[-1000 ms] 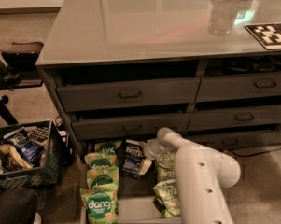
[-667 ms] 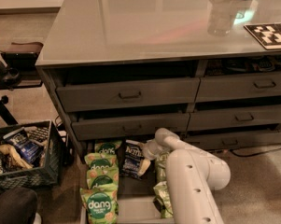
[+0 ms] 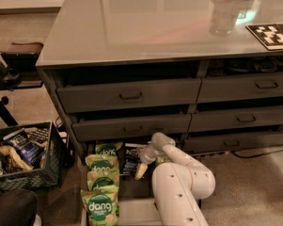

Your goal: Pick blue chip bag from bottom drawer and place on counter

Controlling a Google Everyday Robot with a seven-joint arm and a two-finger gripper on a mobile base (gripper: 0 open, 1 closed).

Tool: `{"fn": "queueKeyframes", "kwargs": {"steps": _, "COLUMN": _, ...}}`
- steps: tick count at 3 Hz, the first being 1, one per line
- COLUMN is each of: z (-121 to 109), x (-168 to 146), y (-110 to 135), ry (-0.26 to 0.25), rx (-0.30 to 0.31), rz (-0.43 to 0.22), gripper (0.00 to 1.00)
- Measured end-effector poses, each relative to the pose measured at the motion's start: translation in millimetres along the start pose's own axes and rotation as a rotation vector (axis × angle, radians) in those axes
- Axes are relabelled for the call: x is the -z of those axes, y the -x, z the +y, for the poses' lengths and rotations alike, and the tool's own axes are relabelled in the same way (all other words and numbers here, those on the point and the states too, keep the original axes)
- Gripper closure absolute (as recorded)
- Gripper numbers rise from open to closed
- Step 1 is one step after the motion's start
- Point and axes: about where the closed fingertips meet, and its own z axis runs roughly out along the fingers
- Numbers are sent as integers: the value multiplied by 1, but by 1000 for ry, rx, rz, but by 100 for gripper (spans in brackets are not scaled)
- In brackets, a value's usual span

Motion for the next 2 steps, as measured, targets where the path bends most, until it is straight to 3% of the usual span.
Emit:
{"fn": "queueKeyframes", "kwargs": {"steps": 1, "z": 0, "x": -12, "y": -3, "ry": -5, "rx": -48, "rz": -9, "gripper": 0}}
{"fn": "queueKeyframes", "kwargs": {"steps": 2, "z": 0, "x": -13, "y": -4, "ry": -6, "rx": -50, "rz": -9, "gripper": 19}}
